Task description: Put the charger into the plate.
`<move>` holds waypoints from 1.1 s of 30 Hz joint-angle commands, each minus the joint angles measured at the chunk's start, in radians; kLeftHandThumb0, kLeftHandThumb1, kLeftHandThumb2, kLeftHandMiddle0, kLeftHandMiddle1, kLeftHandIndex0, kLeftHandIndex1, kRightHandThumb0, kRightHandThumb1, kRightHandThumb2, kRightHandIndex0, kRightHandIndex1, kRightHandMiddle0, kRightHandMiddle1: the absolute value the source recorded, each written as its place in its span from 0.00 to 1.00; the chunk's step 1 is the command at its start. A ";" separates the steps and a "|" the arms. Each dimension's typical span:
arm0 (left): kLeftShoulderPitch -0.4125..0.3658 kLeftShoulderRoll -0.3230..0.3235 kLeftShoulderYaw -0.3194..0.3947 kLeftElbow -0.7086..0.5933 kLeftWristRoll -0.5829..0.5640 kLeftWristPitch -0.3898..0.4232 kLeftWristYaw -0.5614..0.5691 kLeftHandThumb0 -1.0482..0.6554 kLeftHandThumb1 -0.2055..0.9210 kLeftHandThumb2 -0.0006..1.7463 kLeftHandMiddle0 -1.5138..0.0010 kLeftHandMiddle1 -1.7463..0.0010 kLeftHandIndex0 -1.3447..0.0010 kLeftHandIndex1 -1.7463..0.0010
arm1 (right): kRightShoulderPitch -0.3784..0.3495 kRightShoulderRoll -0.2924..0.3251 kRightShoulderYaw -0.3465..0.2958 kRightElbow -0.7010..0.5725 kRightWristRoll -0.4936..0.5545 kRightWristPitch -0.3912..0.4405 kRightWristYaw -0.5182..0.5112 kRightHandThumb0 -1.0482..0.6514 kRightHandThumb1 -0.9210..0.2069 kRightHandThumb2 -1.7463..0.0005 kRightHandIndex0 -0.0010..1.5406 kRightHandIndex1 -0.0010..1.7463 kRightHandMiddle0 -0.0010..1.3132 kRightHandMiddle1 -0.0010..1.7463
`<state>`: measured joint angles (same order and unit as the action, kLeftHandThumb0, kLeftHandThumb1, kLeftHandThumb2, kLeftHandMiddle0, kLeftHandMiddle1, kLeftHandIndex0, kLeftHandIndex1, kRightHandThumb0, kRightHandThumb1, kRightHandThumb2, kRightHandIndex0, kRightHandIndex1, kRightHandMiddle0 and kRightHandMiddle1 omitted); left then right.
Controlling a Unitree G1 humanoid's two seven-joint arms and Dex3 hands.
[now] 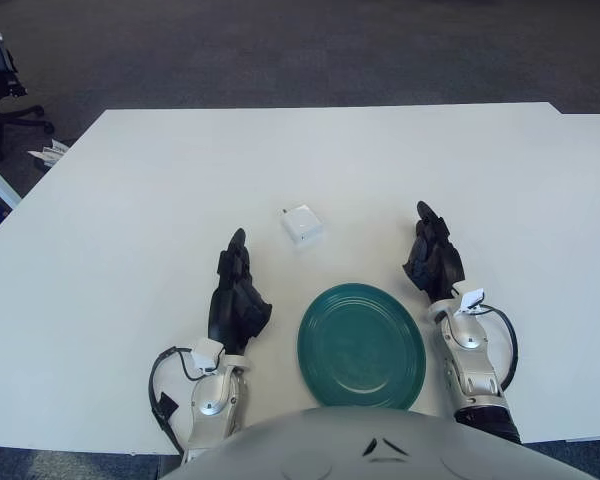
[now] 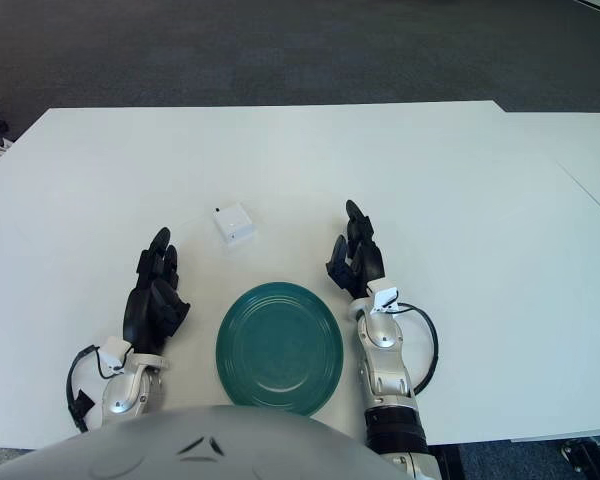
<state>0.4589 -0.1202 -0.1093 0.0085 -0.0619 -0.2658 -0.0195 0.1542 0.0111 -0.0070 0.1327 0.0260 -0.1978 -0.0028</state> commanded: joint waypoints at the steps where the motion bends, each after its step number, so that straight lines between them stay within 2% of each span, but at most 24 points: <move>1: 0.015 0.009 0.005 0.044 0.030 0.042 0.026 0.04 1.00 0.61 0.96 1.00 1.00 0.86 | 0.089 0.001 -0.004 0.098 0.000 0.088 0.000 0.20 0.00 0.44 0.09 0.00 0.00 0.18; 4: 0.007 0.010 0.008 0.044 0.071 0.039 0.058 0.04 1.00 0.60 0.96 1.00 1.00 0.85 | 0.090 -0.001 -0.005 0.099 -0.004 0.087 -0.002 0.20 0.00 0.44 0.09 0.00 0.00 0.18; 10: -0.002 0.031 0.002 0.039 0.253 0.038 0.184 0.03 1.00 0.60 0.92 0.99 1.00 0.79 | 0.095 -0.004 -0.008 0.104 -0.006 0.075 -0.003 0.21 0.00 0.43 0.09 0.00 0.00 0.18; 12: -0.016 0.040 0.001 -0.011 0.335 0.097 0.225 0.03 1.00 0.59 0.91 0.99 1.00 0.77 | 0.098 -0.005 -0.008 0.105 -0.005 0.070 0.000 0.21 0.00 0.43 0.09 0.00 0.00 0.17; 14: -0.045 0.039 -0.016 -0.094 0.452 0.222 0.254 0.02 1.00 0.57 0.90 0.98 1.00 0.77 | 0.099 -0.006 -0.010 0.107 -0.002 0.064 0.004 0.21 0.00 0.43 0.09 0.00 0.00 0.17; 16: -0.064 0.040 -0.025 -0.123 0.509 0.286 0.264 0.01 1.00 0.54 0.90 0.99 1.00 0.76 | 0.099 -0.007 -0.011 0.110 0.000 0.061 0.005 0.21 0.00 0.43 0.09 0.00 0.00 0.17; 18: -0.104 0.058 -0.035 -0.111 0.590 0.319 0.298 0.00 1.00 0.51 0.91 0.99 1.00 0.76 | 0.100 -0.008 -0.012 0.113 0.001 0.055 0.008 0.21 0.00 0.43 0.09 0.00 0.00 0.17; 23: -0.194 0.134 -0.100 -0.109 0.876 0.367 0.428 0.00 1.00 0.43 0.95 1.00 1.00 0.78 | 0.105 -0.015 -0.013 0.119 0.001 0.049 0.017 0.21 0.00 0.43 0.09 0.00 0.00 0.17; 26: -0.231 0.164 -0.121 -0.135 0.972 0.413 0.426 0.00 1.00 0.40 0.98 1.00 1.00 0.81 | 0.105 -0.018 -0.013 0.124 -0.001 0.048 0.018 0.21 0.00 0.43 0.09 0.00 0.00 0.17; 29: -0.285 0.184 -0.141 -0.178 1.043 0.458 0.375 0.00 1.00 0.39 0.99 1.00 1.00 0.81 | 0.110 -0.019 -0.012 0.125 -0.001 0.043 0.022 0.21 0.00 0.43 0.09 0.00 0.00 0.17; 33: -0.363 0.193 -0.180 -0.169 1.109 0.517 0.308 0.00 1.00 0.38 0.97 1.00 1.00 0.73 | 0.115 -0.019 -0.010 0.124 0.003 0.042 0.030 0.21 0.00 0.43 0.09 0.00 0.00 0.16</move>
<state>0.1669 0.0640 -0.2584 -0.1508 0.9924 0.2100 0.3358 0.1713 -0.0083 -0.0145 0.1472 0.0246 -0.2551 0.0216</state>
